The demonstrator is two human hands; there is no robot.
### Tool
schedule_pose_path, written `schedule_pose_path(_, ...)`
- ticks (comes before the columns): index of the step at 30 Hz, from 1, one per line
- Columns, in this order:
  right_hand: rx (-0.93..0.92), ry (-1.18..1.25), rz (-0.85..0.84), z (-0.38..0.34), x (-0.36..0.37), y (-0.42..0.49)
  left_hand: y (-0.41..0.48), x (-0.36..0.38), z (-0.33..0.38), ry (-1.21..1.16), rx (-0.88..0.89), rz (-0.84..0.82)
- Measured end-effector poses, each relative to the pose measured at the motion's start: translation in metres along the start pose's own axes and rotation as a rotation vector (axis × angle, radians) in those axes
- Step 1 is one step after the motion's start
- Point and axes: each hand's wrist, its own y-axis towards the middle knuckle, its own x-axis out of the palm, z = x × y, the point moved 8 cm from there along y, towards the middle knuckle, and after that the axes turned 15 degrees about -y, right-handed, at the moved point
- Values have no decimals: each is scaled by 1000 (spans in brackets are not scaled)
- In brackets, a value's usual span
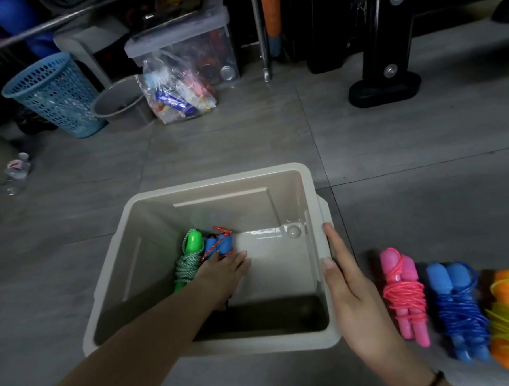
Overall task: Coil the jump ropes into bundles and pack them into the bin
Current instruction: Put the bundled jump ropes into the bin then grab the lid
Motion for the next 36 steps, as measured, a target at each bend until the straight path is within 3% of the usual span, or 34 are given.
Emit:
schedule_pose_path(5, -13, -9, 4, -2, 2, -2, -2, 1, -6, -71, 15, -14)
schedule_pose_path(10, -8, 12, 16, 0, 1, -2, -3, -35, 13, -339, 20, 92)
schedule_pose_path(12, -8, 12, 31, 0, -1, -1, -10, -68, 27, -628, 21, 244)
schedule_pose_path(14, -10, -2, 33, 0, -1, -1, -29, -105, 40, -1145, 37, 447)
schedule_pose_path(16, 2, 33, 54, 0, -5, -3, -48, -128, 65, -1644, 103, 473)
schedule_pose_path(17, 20, 62, 80, 4, -11, -6, -54, -133, 80, -1737, 145, 475)
schedule_pose_path(19, 49, 12, 157, 22, -32, -12, -61, -137, 103, -1676, 172, 521)
schedule_pose_path(22, 183, -409, 299, 80, -69, -23, -57, -135, 117, -1602, 125, 592)
schedule_pose_path(25, 417, -547, 235, 138, -75, -33, -52, -145, 126, -1567, 107, 604)
schedule_pose_path(29, 446, -600, 188, 155, -65, -32, -47, -154, 138, -1623, 115, 567)
schedule_pose_path(33, 448, -507, 276, 155, -75, -21, -45, -158, 143, -1653, 124, 572)
schedule_pose_path(36, 487, -72, 310, 153, -89, -20, -44, -157, 142, -1784, 151, 552)
